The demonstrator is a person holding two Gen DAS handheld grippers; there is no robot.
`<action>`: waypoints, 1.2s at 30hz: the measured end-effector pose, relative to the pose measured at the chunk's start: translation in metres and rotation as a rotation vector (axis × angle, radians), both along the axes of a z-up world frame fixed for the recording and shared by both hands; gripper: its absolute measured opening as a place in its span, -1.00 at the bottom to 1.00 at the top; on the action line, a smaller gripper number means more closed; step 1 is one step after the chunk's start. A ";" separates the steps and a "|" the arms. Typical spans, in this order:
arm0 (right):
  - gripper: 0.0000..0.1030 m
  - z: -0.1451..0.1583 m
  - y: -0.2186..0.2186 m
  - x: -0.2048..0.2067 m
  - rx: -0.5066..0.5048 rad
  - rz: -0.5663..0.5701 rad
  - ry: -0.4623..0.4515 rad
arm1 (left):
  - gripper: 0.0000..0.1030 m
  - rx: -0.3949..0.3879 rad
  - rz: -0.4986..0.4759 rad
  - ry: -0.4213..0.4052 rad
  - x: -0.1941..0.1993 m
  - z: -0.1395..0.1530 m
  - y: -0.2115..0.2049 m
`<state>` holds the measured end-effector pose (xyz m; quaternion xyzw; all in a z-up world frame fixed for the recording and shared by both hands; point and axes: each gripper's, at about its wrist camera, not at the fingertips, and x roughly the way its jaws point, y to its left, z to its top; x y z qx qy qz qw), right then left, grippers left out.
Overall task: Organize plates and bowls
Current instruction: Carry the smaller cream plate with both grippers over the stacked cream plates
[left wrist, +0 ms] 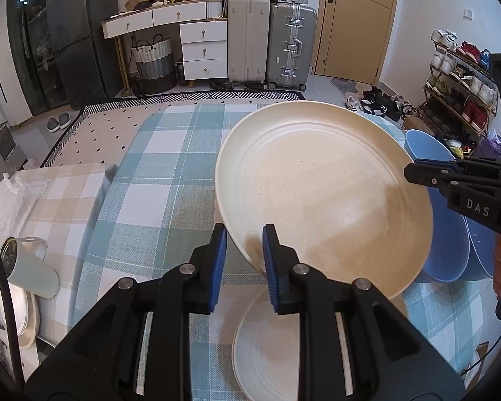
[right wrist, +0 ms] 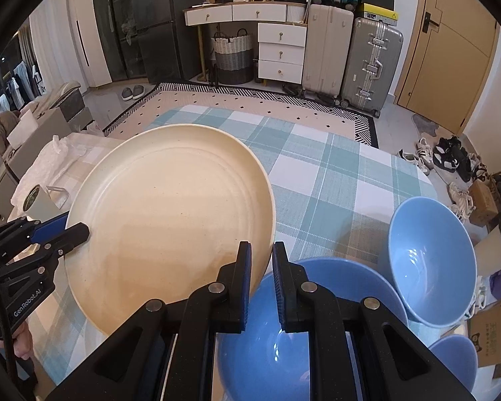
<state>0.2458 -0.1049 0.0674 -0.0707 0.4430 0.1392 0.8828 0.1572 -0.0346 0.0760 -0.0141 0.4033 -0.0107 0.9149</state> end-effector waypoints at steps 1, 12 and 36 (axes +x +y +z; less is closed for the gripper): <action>-0.75 0.001 0.000 -0.004 0.002 -0.001 -0.004 | -0.65 -0.001 -0.001 -0.004 -0.004 0.002 0.000; -0.75 0.010 0.002 -0.043 0.016 -0.015 -0.031 | -0.65 0.030 -0.020 -0.024 -0.037 0.011 -0.004; -0.74 -0.001 0.007 -0.114 0.084 -0.040 -0.085 | -0.65 0.063 -0.022 -0.042 -0.093 0.002 0.000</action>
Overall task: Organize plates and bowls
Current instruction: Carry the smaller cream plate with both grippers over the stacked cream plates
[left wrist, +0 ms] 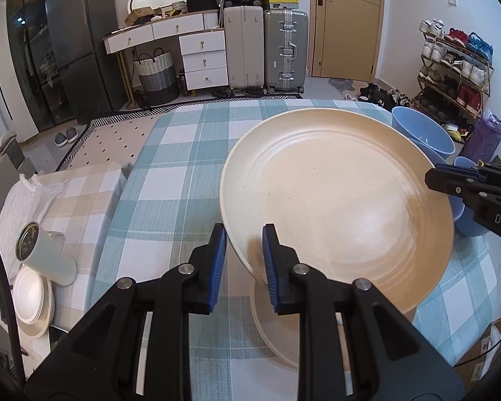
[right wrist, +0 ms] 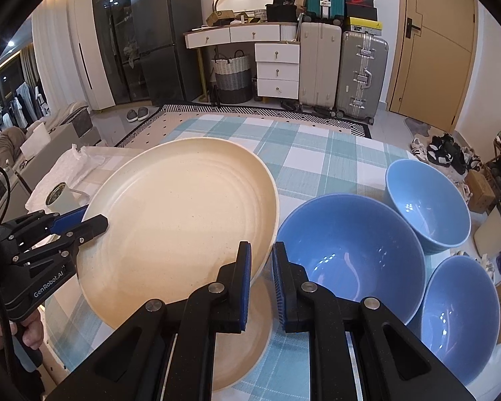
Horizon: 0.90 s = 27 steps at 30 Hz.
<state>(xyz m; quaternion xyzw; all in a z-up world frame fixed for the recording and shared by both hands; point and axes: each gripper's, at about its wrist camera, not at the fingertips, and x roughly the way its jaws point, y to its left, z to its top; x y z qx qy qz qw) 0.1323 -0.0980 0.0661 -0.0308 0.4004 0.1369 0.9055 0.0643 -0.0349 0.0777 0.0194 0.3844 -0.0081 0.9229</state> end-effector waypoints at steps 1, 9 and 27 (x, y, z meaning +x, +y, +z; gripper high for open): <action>-0.74 -0.002 0.000 -0.003 0.002 0.000 -0.001 | -0.65 0.002 -0.001 0.001 -0.003 -0.002 0.000; -0.74 -0.015 0.002 -0.021 0.011 0.002 0.013 | -0.65 0.001 0.007 0.019 -0.017 -0.022 0.003; -0.72 -0.054 0.009 -0.047 -0.005 0.029 0.041 | -0.65 0.051 0.027 0.022 -0.038 -0.068 0.002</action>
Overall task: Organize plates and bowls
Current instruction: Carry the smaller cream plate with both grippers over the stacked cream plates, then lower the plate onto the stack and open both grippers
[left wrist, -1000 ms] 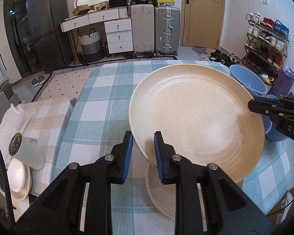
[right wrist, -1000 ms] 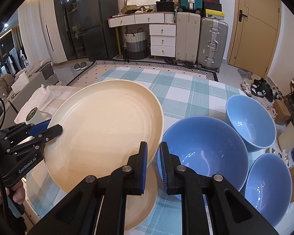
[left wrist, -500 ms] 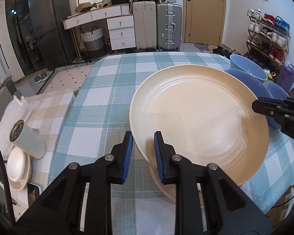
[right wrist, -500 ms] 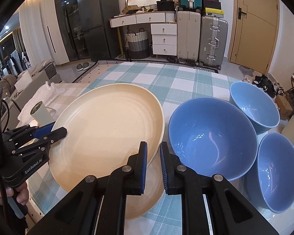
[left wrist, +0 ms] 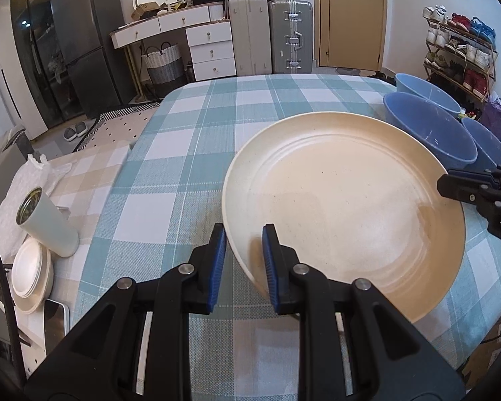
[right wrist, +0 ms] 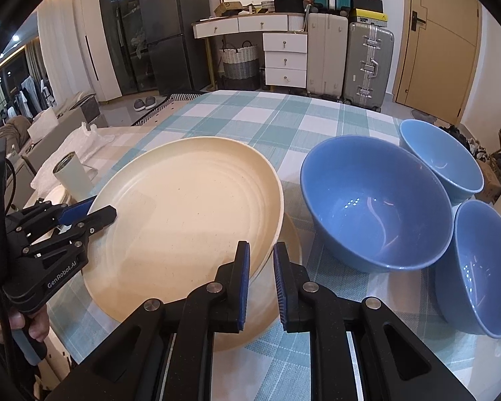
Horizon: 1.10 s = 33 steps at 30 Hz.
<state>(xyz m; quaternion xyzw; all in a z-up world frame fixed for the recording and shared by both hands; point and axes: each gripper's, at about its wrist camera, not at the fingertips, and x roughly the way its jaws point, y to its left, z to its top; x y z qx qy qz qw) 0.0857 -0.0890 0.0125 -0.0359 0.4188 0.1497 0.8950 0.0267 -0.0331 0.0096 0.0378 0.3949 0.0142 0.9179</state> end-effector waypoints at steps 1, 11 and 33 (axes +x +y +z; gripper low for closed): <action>-0.71 -0.003 0.001 0.000 -0.002 0.001 0.006 | -0.65 0.008 0.002 -0.001 -0.001 -0.003 -0.001; -0.70 -0.033 -0.001 -0.004 -0.011 -0.005 0.045 | -0.64 0.064 -0.014 -0.021 -0.001 -0.026 -0.008; -0.70 -0.042 0.008 0.008 -0.115 -0.011 0.052 | -0.64 0.082 -0.023 0.017 0.024 -0.041 -0.015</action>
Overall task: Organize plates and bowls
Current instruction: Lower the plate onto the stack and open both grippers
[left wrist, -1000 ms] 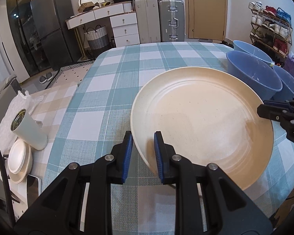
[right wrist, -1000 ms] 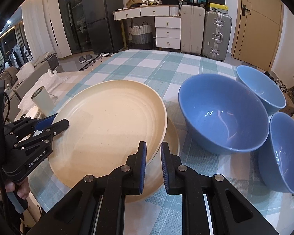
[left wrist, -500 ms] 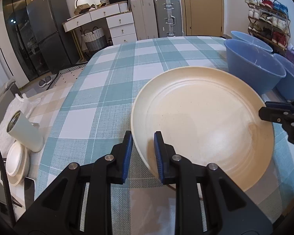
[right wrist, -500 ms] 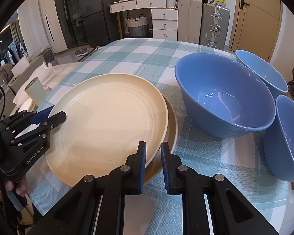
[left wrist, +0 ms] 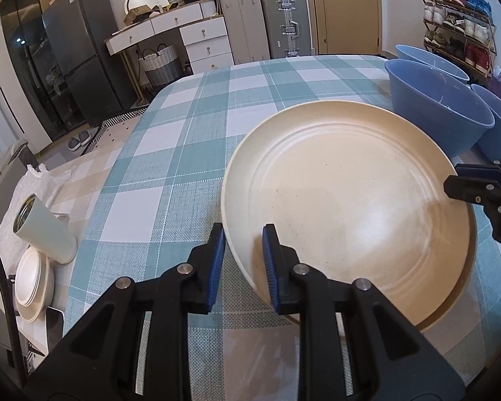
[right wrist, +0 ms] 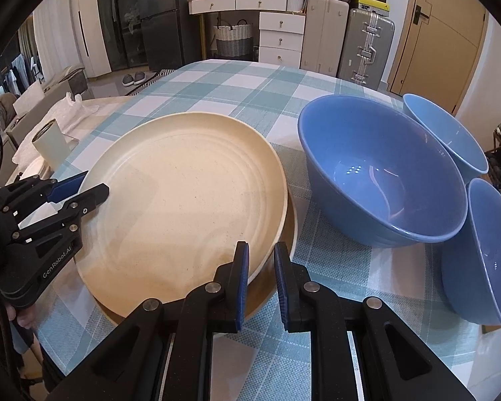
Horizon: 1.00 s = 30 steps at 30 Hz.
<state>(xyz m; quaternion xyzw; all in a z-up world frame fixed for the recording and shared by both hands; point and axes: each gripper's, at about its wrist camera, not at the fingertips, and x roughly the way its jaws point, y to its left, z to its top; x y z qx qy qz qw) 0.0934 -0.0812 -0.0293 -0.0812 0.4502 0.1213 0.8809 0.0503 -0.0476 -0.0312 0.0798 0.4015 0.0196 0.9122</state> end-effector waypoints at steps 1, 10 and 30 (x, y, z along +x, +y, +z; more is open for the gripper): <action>-0.70 0.000 0.000 0.000 0.000 0.000 0.001 | -0.61 -0.002 0.001 0.003 0.001 0.000 0.000; -0.70 -0.003 0.002 -0.002 -0.005 0.001 -0.007 | -0.39 -0.007 -0.007 0.008 0.003 -0.001 -0.002; 0.43 0.030 -0.031 -0.035 0.119 -0.043 -0.059 | 0.54 -0.117 -0.025 -0.032 -0.024 0.039 -0.001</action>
